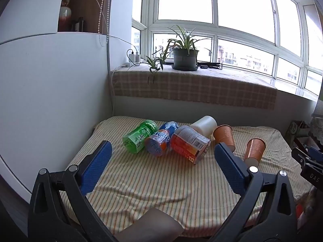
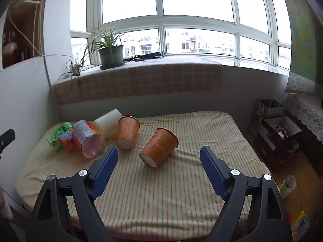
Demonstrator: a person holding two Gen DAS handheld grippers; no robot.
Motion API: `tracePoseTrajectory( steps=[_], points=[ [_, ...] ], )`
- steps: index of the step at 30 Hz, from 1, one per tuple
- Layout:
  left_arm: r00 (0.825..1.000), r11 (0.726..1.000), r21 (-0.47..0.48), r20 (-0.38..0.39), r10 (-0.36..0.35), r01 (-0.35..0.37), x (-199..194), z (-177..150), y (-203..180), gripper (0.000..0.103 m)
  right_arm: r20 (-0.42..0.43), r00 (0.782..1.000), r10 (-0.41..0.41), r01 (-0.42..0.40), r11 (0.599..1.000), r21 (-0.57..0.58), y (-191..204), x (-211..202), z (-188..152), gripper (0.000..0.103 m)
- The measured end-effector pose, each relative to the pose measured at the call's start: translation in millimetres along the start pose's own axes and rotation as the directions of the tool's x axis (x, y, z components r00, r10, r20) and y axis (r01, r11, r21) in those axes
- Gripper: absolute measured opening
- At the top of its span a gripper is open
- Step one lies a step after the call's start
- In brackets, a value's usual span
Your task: Flip cup upright
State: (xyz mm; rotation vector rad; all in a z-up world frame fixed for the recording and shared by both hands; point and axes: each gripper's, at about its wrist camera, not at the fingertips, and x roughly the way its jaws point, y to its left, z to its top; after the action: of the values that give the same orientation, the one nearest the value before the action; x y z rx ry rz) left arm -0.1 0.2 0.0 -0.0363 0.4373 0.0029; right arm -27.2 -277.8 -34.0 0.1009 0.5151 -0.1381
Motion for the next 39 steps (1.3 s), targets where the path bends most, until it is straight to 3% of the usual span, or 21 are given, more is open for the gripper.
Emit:
tracePoseTrajectory(
  steps=[30,39],
  points=[
    [1.0,1.0,-0.015,-0.016,-0.006,0.006,-3,-2,0,0.103,0.035,0.999,-0.017,0.018,1.0,-0.009,6,-4,2,0.083],
    [1.0,1.0,-0.02,-0.016,-0.01,0.01,-4,-2,2,0.103,0.085,0.995,-0.043,0.045,0.999,-0.021,9,-8,1,0.083]
  ],
)
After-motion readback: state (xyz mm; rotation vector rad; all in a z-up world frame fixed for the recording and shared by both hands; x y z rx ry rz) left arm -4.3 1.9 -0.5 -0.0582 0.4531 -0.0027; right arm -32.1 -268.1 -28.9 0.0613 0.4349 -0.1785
